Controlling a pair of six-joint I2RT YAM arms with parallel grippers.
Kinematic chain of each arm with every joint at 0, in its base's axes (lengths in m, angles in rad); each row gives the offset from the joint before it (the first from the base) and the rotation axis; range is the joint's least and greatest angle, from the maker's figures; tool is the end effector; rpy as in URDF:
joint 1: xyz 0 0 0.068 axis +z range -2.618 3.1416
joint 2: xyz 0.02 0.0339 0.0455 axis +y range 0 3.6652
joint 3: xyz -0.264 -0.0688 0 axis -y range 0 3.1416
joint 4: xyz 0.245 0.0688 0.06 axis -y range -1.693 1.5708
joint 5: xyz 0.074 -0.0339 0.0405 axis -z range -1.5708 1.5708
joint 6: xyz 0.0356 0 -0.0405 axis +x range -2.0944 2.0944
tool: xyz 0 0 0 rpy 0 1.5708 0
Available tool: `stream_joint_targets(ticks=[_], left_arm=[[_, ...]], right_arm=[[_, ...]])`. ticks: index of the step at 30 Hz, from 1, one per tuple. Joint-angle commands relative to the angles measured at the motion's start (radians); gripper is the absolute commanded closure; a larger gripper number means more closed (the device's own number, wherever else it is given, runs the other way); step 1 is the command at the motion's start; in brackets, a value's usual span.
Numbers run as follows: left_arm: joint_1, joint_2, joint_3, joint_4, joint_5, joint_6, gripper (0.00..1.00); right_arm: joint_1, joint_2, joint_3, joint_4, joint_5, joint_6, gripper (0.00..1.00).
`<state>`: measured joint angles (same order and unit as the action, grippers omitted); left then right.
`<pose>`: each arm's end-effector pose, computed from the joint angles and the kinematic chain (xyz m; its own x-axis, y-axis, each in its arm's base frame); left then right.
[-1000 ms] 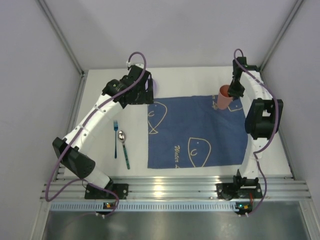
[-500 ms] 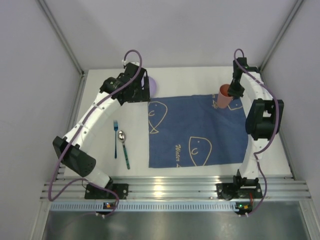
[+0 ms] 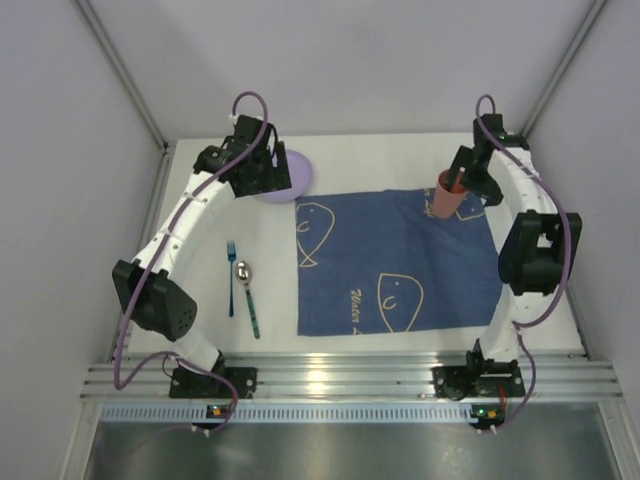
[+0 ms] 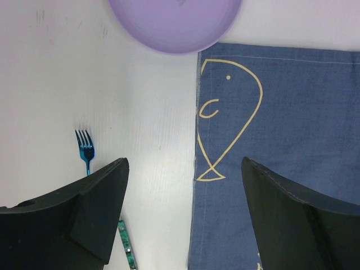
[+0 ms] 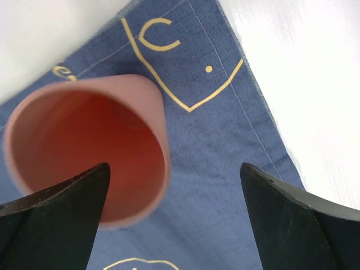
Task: Set the dinner table for one person
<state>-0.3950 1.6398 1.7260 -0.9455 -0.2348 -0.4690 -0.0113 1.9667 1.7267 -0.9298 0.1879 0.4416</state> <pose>0.3244 -0.1263 0.3755 -0.7294 -0.1722 -0.6621 -0.1072 0.9846 -0.1380 0.4165 -0.0114 0.2568 -0.7964 0.4289 -0.4264 0.4694 0.8829 0.0113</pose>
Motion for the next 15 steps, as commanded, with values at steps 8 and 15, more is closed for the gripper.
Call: stream_joint_targets(ticks=[8,15], left_arm=[[0.100,0.118,0.049,0.142,0.155,-0.023,0.14],[0.205,0.254,0.003,0.255,0.229,-0.108,0.15]], right_arm=[[-0.009,-0.323,0.076,-0.112,-0.022,0.025,0.00],[0.043,-0.588,-0.168,-0.083,-0.228,0.078,0.00]])
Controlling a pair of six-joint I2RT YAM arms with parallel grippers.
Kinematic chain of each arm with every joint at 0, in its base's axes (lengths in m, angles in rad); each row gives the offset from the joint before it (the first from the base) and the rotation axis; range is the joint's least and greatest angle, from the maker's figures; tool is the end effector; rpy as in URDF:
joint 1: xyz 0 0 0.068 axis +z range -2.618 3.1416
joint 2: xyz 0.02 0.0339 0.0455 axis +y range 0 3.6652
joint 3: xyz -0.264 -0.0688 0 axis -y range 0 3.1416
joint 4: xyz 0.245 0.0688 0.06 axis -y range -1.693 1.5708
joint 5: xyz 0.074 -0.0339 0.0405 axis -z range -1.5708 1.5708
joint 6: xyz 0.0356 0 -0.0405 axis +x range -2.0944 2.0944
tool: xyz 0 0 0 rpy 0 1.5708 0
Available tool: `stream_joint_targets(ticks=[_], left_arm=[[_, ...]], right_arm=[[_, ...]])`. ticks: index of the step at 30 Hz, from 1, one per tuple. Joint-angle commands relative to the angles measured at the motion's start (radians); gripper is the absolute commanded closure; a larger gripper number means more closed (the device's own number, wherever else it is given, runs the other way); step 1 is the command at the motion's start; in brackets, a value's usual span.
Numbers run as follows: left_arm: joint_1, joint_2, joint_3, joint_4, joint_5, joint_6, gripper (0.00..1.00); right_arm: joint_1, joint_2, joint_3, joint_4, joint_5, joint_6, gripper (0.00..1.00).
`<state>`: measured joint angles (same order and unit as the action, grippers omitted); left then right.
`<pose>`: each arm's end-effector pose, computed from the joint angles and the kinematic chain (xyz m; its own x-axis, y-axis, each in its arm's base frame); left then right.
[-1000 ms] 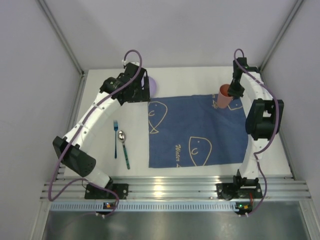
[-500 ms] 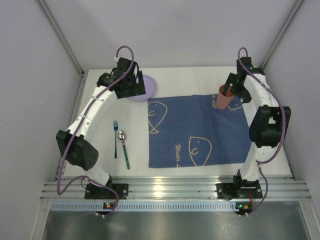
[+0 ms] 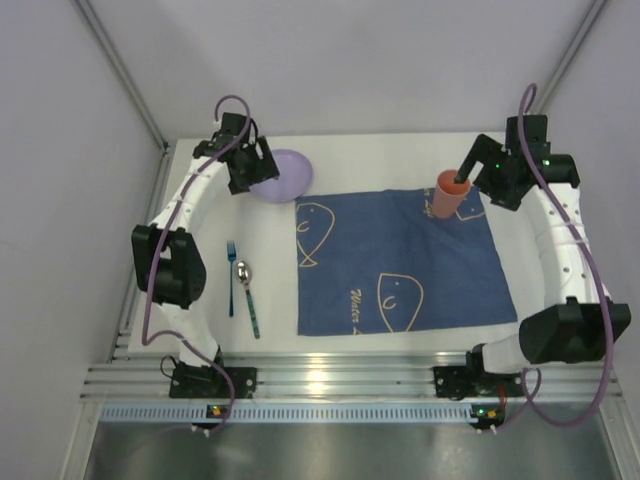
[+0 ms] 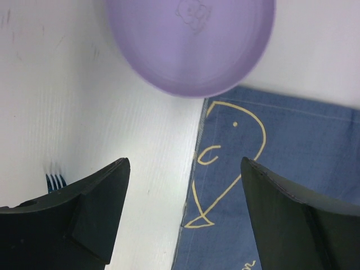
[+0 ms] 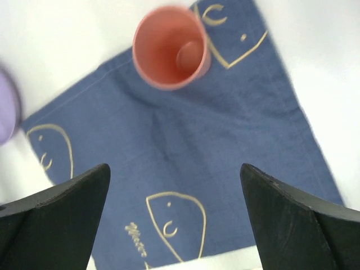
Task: Set the dinner table for one person
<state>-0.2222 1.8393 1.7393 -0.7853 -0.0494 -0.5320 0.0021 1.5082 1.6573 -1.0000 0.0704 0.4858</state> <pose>0.3995 -0.0885 0.3185 -0.7469 -0.3507 -0.5650 -0.2196 0.9321 -0.2882 0.3091 -0.0019 0.3904 -0.6442 0.4644 -0.6077 0.3902 0.8829 0.2611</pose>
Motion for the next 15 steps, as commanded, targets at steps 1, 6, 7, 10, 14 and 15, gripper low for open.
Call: stream_joint_targets(ticks=[1,6,7,10,14,15], left_arm=[[0.041,0.073,-0.008,0.103,0.045,-0.048,0.15],[0.090,0.202,0.028,0.152,0.091,-0.060,0.18],[0.096,0.222,0.038,0.150,0.089,-0.068,0.19],[0.098,0.285,0.091,0.133,0.069,-0.089,0.20],[0.101,0.343,0.132,0.126,0.007,-0.105,0.23],[0.103,0.357,0.134,0.127,-0.003,-0.112,0.23]], right_arm=[[0.036,-0.164,-0.134,-0.011,-0.118,0.051,0.00],[0.042,-0.397,-0.347,-0.022,-0.155,0.071,0.00],[0.041,-0.426,-0.369,-0.031,-0.155,0.066,0.00],[0.042,-0.525,-0.425,-0.084,-0.126,0.048,0.00],[0.042,-0.635,-0.465,-0.158,-0.077,0.042,0.00],[0.042,-0.651,-0.478,-0.179,-0.075,0.051,0.00]])
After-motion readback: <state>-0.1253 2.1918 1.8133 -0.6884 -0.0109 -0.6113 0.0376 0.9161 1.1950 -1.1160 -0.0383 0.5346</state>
